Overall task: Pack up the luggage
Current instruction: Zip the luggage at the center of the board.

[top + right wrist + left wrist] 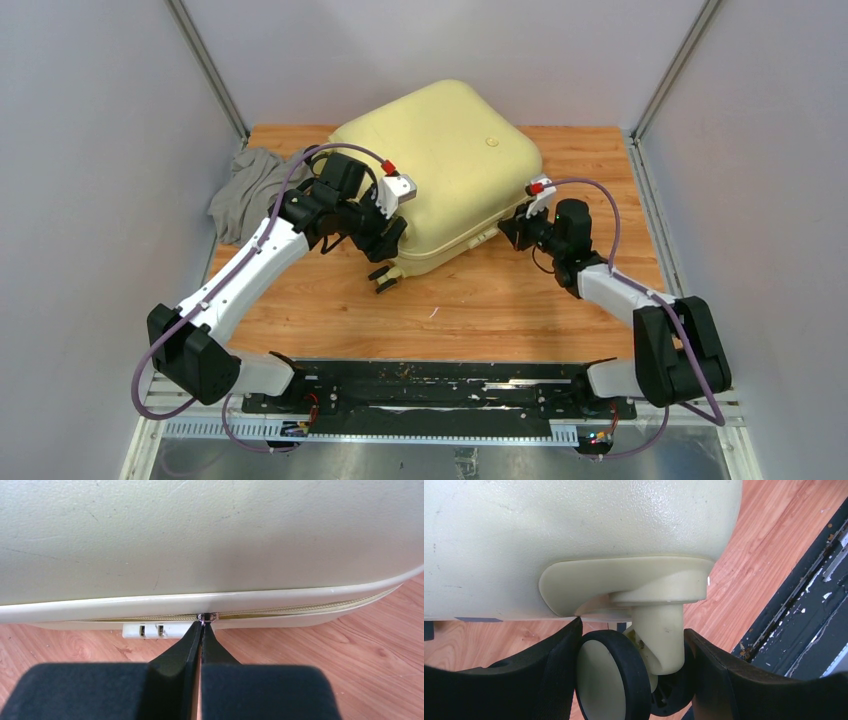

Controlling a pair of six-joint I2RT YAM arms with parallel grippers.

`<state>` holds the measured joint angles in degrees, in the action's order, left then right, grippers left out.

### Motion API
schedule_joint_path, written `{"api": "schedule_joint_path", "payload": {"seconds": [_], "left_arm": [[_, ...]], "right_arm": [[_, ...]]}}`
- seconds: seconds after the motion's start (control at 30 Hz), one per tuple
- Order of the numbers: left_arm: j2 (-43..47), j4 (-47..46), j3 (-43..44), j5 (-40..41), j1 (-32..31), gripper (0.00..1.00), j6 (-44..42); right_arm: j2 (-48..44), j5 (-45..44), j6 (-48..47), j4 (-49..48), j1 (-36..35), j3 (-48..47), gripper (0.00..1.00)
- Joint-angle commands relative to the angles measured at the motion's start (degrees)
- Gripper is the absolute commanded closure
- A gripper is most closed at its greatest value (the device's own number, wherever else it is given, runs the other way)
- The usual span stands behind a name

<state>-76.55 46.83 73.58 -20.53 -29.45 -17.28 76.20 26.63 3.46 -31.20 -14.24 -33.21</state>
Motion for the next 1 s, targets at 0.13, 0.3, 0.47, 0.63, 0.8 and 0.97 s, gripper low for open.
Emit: {"api": "schedule_joint_path", "payload": {"seconds": [0.13,0.3,0.47,0.63,0.8,0.97], "left_arm": [[1.5,-6.9,4.3,-5.3,-0.9,1.0,0.6],[1.1,-6.9,4.9,-5.1,-0.9,1.0,0.6],[1.0,-6.9,4.9,-4.8,-1.1,1.0,0.5],[0.3,-6.9,4.9,-4.2,-2.4,1.0,0.4],[-1.1,-7.3,5.1,-3.5,-3.9,1.0,0.8],[-2.9,-8.4,5.3,-2.9,-5.3,1.0,2.3]], "right_arm": [[-5.3,8.5,-1.5,7.3,-3.1,-2.9,1.0],[-5.2,10.5,-2.7,14.1,-3.4,-6.9,1.0],[-4.1,10.9,-3.2,18.4,-6.8,-8.6,1.0],[-3.7,9.6,-2.0,18.1,-11.7,-8.4,1.0],[-4.3,7.1,-0.2,17.3,-17.5,-8.5,1.0],[-3.9,2.9,4.1,10.1,-22.9,-7.2,1.0]]}}
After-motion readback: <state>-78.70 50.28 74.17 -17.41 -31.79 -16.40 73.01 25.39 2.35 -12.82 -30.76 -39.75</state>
